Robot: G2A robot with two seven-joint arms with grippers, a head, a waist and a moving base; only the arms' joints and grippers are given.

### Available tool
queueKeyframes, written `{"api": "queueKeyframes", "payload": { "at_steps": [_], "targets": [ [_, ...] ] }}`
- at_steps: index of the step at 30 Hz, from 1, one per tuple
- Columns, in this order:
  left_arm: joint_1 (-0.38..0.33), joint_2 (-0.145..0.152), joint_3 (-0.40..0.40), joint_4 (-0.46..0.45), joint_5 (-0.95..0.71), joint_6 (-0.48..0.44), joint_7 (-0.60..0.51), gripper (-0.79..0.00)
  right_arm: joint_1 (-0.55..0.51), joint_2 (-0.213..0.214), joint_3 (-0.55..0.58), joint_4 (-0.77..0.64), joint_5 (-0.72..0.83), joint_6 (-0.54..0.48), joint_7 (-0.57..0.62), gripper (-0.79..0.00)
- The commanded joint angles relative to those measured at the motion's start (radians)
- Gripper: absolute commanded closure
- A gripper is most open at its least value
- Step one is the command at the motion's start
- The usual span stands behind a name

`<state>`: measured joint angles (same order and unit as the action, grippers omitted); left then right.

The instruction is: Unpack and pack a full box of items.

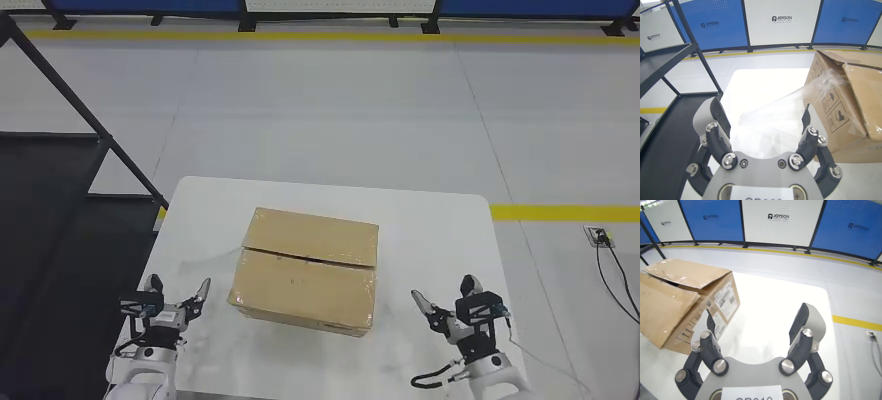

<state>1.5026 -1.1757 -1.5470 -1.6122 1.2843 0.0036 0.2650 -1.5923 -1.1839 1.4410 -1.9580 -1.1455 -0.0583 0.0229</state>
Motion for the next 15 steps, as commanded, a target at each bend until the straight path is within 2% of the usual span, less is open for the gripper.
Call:
{"api": "queueKeyframes", "payload": {
  "at_steps": [1,9,12,15],
  "targets": [
    [-0.022,-0.002,0.022,0.021,0.018,-0.011,0.008,-0.785,0.014,0.0,0.021,0.009,0.126,-0.056,0.038,-0.785],
    [-0.066,-0.009,0.07,0.077,0.064,-0.045,0.019,-0.785,0.021,0.002,0.039,0.008,0.122,-0.058,0.06,-0.785],
    [-0.067,-0.011,0.088,0.073,0.083,-0.05,0.022,-0.785,0.027,0.001,0.035,0.008,0.203,-0.101,0.087,-0.785],
    [-0.061,-0.013,0.098,0.062,0.092,-0.049,0.027,-0.785,0.067,0.002,0.042,0.023,0.311,-0.151,0.17,-0.785]
  ]
}}
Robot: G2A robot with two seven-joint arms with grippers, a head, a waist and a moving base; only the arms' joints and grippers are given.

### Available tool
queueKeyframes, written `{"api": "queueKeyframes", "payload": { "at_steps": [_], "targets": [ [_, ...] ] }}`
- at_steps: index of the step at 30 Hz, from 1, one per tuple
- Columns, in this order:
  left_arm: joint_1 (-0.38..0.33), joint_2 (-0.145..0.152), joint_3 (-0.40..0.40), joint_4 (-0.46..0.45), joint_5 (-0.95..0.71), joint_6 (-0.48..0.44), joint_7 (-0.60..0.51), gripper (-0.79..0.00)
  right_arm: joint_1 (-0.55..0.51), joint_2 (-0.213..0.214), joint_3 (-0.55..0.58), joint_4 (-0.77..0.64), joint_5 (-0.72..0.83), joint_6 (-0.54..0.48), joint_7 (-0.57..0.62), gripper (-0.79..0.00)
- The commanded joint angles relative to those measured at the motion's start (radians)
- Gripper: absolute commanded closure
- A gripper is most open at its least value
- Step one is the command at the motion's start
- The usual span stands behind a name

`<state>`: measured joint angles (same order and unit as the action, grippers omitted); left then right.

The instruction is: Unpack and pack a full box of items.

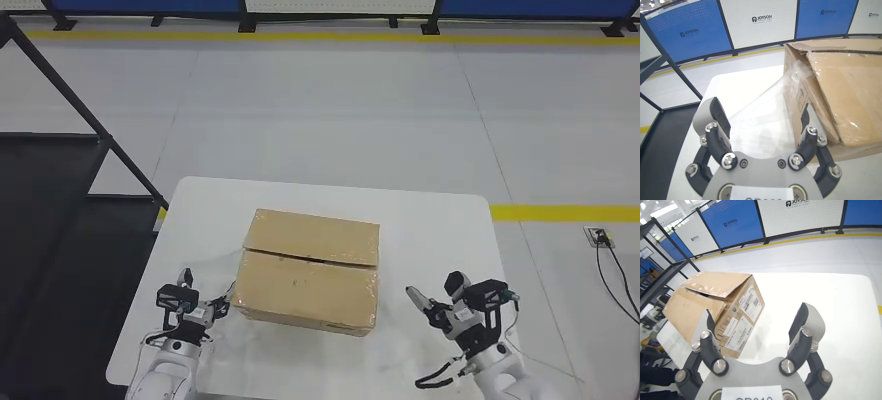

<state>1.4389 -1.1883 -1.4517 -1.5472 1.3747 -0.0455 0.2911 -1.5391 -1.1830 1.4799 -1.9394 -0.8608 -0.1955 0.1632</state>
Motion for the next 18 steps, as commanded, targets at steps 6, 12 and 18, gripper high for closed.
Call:
{"api": "queueKeyframes", "payload": {
  "at_steps": [6,12,18],
  "targets": [
    [0.013,-0.003,0.006,-0.014,0.008,0.007,0.002,-0.785,0.136,0.003,-0.012,0.078,0.209,-0.064,0.236,-0.785],
    [0.034,-0.006,-0.026,-0.021,-0.044,0.031,0.015,-0.785,0.256,0.003,-0.058,0.172,0.365,-0.116,0.409,-0.785],
    [0.06,-0.004,-0.086,-0.035,-0.109,0.021,0.009,-0.785,0.328,0.002,-0.102,0.24,0.478,-0.193,0.496,-0.785]
  ]
}}
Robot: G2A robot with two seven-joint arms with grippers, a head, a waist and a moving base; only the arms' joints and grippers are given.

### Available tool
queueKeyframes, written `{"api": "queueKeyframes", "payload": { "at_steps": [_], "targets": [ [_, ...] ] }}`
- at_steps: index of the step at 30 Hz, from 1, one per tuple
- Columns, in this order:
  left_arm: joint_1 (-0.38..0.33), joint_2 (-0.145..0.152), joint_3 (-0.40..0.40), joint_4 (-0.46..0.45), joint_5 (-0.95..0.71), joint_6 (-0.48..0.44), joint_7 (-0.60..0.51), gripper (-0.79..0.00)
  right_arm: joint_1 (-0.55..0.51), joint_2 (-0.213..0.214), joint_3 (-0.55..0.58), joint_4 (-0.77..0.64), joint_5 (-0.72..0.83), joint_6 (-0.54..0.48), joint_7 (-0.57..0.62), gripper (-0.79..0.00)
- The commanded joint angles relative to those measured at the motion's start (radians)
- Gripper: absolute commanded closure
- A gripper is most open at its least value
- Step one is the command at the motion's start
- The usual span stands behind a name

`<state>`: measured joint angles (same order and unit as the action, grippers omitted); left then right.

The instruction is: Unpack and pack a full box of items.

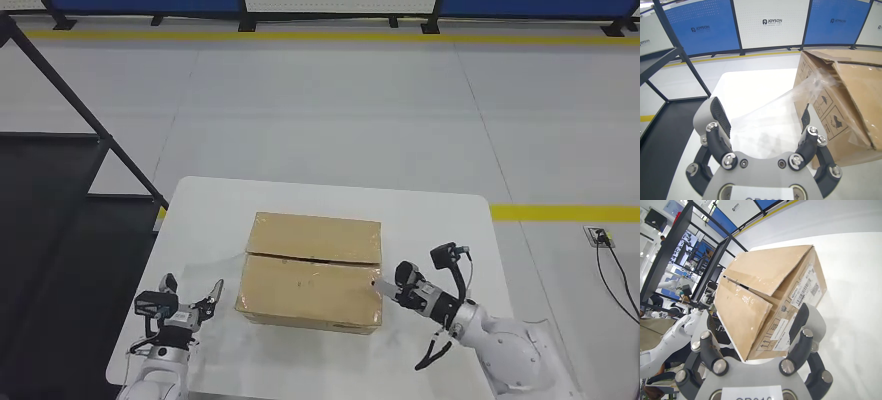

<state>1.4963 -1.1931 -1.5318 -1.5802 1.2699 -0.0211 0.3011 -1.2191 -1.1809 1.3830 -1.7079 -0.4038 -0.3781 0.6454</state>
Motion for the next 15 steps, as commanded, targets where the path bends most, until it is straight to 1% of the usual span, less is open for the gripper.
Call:
{"api": "queueKeyframes", "payload": {
  "at_steps": [1,5,9,15],
  "targets": [
    [0.004,0.001,-0.011,-0.003,-0.005,-0.007,-0.002,-0.785,0.02,0.0,-0.009,0.02,0.04,-0.018,0.03,-0.785],
    [0.004,0.001,-0.011,-0.003,-0.005,-0.007,-0.002,-0.785,0.061,0.002,-0.027,0.05,0.115,-0.048,0.092,-0.785],
    [0.004,0.001,-0.011,-0.003,-0.005,-0.007,-0.002,-0.785,0.091,0.005,-0.032,0.072,0.226,-0.095,0.169,-0.785],
    [0.004,0.001,-0.011,-0.003,-0.005,-0.007,-0.002,-0.785,0.073,0.021,0.004,0.053,0.375,-0.183,0.279,-0.785]
  ]
}}
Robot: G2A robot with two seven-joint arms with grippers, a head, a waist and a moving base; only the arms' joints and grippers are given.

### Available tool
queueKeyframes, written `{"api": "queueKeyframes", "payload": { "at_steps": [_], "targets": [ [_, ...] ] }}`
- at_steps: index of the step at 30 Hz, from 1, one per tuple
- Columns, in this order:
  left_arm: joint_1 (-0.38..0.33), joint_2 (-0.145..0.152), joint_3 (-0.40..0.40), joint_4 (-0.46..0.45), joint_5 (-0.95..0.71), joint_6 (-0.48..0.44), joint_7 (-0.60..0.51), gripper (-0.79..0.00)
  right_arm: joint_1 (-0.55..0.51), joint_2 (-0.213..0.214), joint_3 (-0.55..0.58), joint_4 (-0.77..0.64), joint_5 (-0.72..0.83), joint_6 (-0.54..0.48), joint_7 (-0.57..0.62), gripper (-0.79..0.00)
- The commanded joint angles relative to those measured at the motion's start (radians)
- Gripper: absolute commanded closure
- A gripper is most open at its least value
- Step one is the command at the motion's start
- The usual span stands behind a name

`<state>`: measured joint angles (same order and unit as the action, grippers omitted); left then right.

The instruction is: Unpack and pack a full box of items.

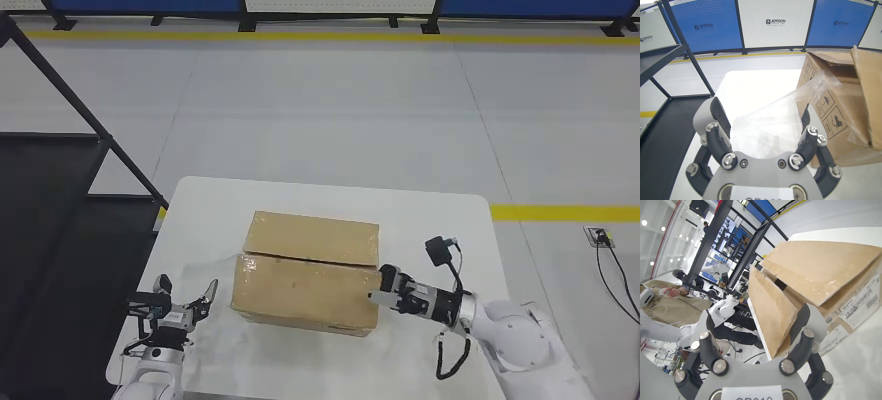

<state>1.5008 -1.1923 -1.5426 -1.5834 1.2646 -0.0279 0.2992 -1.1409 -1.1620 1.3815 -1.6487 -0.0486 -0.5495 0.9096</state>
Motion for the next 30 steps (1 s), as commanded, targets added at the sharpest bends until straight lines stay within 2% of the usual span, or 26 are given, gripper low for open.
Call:
{"api": "queueKeyframes", "payload": {
  "at_steps": [1,8,14,25,28,30],
  "targets": [
    [0.0,0.0,0.0,0.0,0.0,0.0,0.0,-0.785,-0.014,0.006,0.014,-0.016,0.041,-0.028,0.033,-0.785],
    [0.011,0.0,-0.005,-0.045,-0.011,-0.033,0.004,-0.785,-0.101,0.034,0.07,-0.123,0.14,-0.125,0.192,-0.785],
    [0.06,0.007,-0.038,-0.119,-0.008,-0.14,0.046,-0.785,-0.157,0.056,0.067,-0.192,0.117,-0.133,0.228,-0.785],
    [0.144,0.036,-0.129,-0.169,0.103,-0.466,0.142,-0.785,-0.154,0.09,-0.006,-0.187,0.032,-0.117,0.244,-0.785],
    [0.151,0.047,-0.141,-0.16,0.181,-0.545,0.148,-0.785,-0.152,0.089,-0.006,-0.163,0.048,-0.054,0.161,-0.785],
    [0.149,0.053,-0.145,-0.151,0.235,-0.58,0.151,-0.785,-0.134,0.084,-0.009,-0.148,0.071,0.049,0.078,-0.785]
  ]
}}
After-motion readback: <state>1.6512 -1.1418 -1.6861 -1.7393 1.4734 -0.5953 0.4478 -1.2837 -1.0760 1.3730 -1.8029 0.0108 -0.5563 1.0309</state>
